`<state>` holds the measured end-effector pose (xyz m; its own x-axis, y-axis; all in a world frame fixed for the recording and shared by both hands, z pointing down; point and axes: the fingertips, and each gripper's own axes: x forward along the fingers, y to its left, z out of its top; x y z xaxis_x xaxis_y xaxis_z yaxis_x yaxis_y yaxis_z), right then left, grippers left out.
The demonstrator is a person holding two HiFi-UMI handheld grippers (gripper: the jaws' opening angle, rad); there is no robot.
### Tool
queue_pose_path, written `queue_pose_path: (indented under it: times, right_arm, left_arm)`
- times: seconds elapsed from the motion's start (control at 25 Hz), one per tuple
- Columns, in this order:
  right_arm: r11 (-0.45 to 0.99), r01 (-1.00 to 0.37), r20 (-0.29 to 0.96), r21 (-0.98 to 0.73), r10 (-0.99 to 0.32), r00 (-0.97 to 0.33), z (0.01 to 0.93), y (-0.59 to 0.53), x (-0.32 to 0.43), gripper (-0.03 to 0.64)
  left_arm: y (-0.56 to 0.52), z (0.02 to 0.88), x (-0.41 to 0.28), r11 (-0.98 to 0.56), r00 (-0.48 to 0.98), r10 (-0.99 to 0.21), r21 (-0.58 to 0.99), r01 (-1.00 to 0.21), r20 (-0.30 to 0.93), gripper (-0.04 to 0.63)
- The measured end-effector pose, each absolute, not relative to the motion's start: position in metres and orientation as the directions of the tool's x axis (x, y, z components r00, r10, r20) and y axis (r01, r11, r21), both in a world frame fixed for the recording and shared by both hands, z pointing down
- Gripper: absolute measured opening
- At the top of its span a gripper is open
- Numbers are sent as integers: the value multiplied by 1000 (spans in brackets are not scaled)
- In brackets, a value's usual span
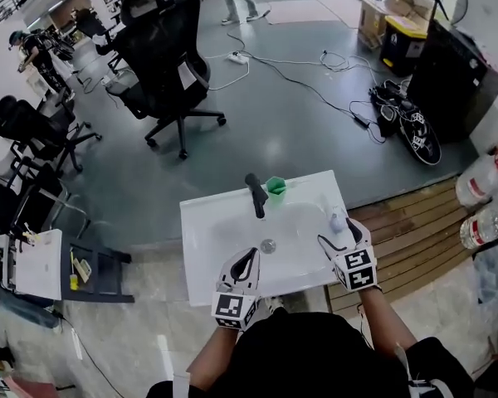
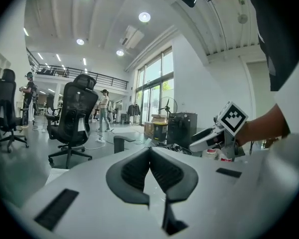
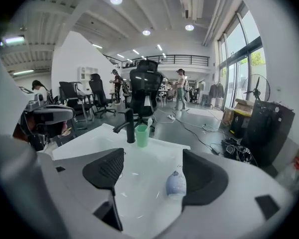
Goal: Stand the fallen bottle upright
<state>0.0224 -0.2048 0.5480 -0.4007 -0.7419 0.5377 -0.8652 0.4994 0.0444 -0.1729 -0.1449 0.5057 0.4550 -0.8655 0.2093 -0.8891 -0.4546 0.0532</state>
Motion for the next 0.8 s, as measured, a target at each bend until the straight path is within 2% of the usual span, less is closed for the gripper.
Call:
queue_pose_path:
  times: [0.24,0.52,0.8]
  right_arm:
    - [463,-886,658,32,-677,-330,573,-237,26,385]
    - [457,-888,827,-59,-476,-300,624,-279,41,385]
    - [409,-907,950,-104,-229,-212,673,-308,55,377]
  left_arm:
    - [-169,513,-196,-483,483,-847,59,-874,222,17]
    - [-190,528,-193,-481,480,-843,61,-875,243,17]
    - [-193,538,-186,-443,446,-857,72,-894,257,17]
